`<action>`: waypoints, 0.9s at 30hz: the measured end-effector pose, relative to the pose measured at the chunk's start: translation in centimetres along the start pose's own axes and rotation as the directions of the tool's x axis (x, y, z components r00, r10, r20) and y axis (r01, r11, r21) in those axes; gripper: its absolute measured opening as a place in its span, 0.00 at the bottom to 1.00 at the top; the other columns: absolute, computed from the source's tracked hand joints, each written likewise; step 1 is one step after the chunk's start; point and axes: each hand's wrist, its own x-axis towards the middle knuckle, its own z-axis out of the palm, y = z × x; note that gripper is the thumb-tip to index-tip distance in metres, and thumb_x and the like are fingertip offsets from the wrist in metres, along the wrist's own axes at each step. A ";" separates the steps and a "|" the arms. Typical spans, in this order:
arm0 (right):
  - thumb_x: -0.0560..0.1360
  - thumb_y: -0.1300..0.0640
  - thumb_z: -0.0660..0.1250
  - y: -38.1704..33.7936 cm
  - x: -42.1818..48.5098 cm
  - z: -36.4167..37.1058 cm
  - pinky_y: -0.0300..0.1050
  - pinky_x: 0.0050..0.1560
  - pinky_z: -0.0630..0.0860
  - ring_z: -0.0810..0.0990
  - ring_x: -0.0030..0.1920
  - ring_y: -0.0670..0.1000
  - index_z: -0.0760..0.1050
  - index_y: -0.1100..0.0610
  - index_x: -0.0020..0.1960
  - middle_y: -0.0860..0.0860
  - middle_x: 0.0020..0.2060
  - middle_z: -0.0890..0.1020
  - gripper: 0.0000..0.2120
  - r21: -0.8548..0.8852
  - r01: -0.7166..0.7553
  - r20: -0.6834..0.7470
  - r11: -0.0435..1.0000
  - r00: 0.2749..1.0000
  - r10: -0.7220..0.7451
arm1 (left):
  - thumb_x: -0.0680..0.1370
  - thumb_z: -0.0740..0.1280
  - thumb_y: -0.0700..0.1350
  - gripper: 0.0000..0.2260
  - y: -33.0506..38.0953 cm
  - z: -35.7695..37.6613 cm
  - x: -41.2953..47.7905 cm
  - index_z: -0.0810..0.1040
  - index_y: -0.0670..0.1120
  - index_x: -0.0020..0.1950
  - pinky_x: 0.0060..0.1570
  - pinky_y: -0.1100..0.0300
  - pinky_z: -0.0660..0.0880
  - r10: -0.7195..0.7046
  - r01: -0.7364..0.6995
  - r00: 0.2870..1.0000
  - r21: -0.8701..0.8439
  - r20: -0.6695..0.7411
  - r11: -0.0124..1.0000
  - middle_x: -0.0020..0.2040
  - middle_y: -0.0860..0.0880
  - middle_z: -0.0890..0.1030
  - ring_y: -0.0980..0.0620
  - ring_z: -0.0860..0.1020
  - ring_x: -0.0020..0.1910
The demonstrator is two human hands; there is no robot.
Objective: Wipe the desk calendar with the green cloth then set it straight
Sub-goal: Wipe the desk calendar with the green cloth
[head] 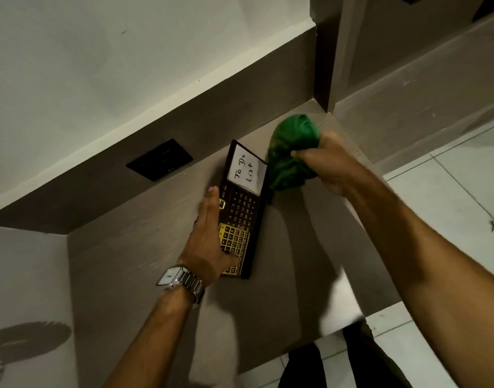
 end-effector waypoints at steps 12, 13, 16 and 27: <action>0.72 0.67 0.72 5.7 -5.0 1.9 0.52 0.44 0.83 0.85 0.50 0.59 0.78 0.63 0.58 0.61 0.51 0.85 0.15 0.637 -0.302 0.188 0.710 0.953 0.237 | 0.59 0.81 0.42 0.63 -0.2 0.1 0.1 0.33 0.58 0.74 0.71 0.47 0.57 0.014 -0.014 1.000 0.038 -0.001 0.999 0.80 0.48 0.46 0.46 0.52 0.77; 0.73 0.67 0.71 5.8 -5.0 2.7 0.54 0.46 0.83 0.85 0.50 0.59 0.78 0.62 0.60 0.61 0.51 0.85 0.16 0.582 -0.318 0.187 0.749 0.948 0.258 | 0.59 0.81 0.42 0.63 -0.2 0.1 0.1 0.33 0.58 0.74 0.70 0.49 0.57 0.013 -0.013 1.000 0.034 -0.001 0.999 0.80 0.48 0.47 0.46 0.52 0.77; 0.73 0.68 0.70 7.1 -5.3 4.3 0.52 0.46 0.83 0.85 0.48 0.56 0.77 0.58 0.60 0.58 0.50 0.85 0.16 0.310 -0.403 0.307 0.861 0.900 0.310 | 0.60 0.80 0.41 0.63 -0.1 0.1 0.0 0.33 0.58 0.74 0.67 0.51 0.60 0.002 -0.002 1.000 0.024 0.003 1.000 0.80 0.48 0.47 0.45 0.55 0.76; 0.69 0.66 0.70 6.6 -2.1 4.2 0.46 0.39 0.84 0.86 0.39 0.52 0.80 0.54 0.48 0.58 0.45 0.85 0.11 0.121 -0.173 -0.002 0.978 0.985 0.174 | 0.60 0.80 0.39 0.63 0.8 -0.3 -0.1 0.32 0.60 0.72 0.72 0.43 0.59 0.001 -0.001 1.000 0.023 -0.004 1.000 0.80 0.49 0.47 0.46 0.52 0.77</action>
